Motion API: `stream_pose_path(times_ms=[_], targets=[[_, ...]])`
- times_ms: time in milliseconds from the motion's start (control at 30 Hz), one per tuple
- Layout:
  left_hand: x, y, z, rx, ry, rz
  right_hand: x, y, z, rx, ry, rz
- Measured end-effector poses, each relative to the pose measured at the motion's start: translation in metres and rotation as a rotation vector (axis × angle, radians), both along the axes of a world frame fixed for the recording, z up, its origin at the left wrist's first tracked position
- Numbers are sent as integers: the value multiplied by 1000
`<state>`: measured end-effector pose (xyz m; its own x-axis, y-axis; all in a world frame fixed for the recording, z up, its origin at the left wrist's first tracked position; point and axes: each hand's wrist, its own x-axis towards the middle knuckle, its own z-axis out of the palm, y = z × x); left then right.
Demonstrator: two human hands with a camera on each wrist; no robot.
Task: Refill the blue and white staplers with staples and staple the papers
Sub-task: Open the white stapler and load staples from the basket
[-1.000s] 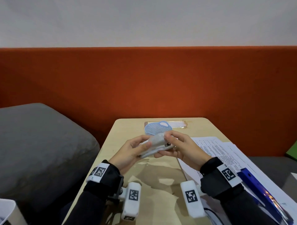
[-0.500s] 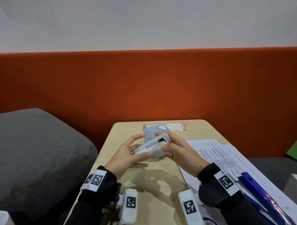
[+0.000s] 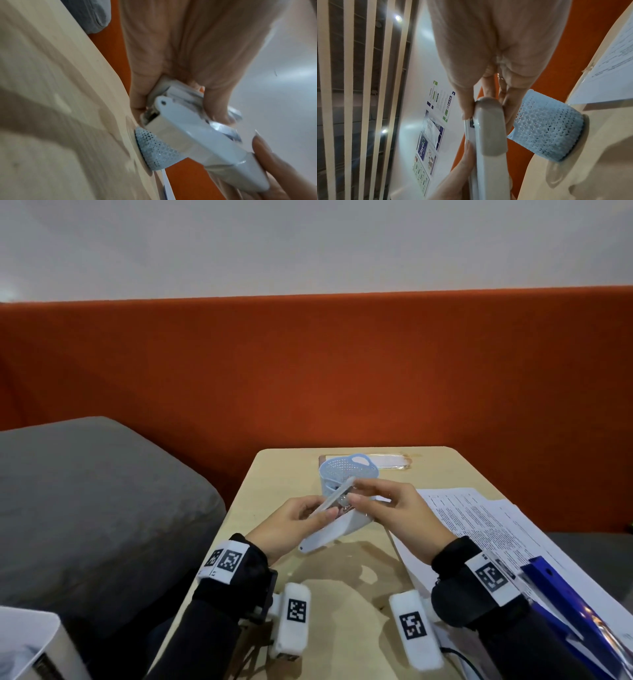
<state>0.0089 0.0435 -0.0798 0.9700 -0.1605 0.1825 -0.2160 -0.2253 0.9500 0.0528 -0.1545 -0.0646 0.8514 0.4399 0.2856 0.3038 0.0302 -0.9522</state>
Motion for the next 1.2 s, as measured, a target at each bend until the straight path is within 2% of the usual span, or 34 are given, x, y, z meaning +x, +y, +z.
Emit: stream_pose_path(times_ms=[100, 267, 467, 700, 867, 933, 1000, 1100, 1167, 1200], targets=[[3, 0, 1, -158, -39, 83, 5, 1, -2, 7, 14, -60], [5, 4, 4, -324, -143, 249, 3, -1, -2, -48, 49, -10], [4, 4, 14, -636, -94, 396, -1, 0, 2, -170, 44, 62], [6, 0, 19, -1288, 21, 284, -12, 8, -1, -302, -30, 135], [11, 1, 19, -1355, 26, 322, -22, 17, 4, -270, 36, 247], [12, 0, 19, -1381, 37, 306, -22, 15, 9, -298, 10, 257], [11, 1, 22, -1400, 36, 300, -18, 10, 17, -252, -2, 174], [9, 5, 27, -1393, 9, 305, 4, -1, 28, -212, -94, -99], [7, 7, 31, -1383, 2, 310, 24, -7, 28, -406, -234, -235], [6, 7, 31, -1380, 2, 314, 32, -7, 27, -545, -282, -247]])
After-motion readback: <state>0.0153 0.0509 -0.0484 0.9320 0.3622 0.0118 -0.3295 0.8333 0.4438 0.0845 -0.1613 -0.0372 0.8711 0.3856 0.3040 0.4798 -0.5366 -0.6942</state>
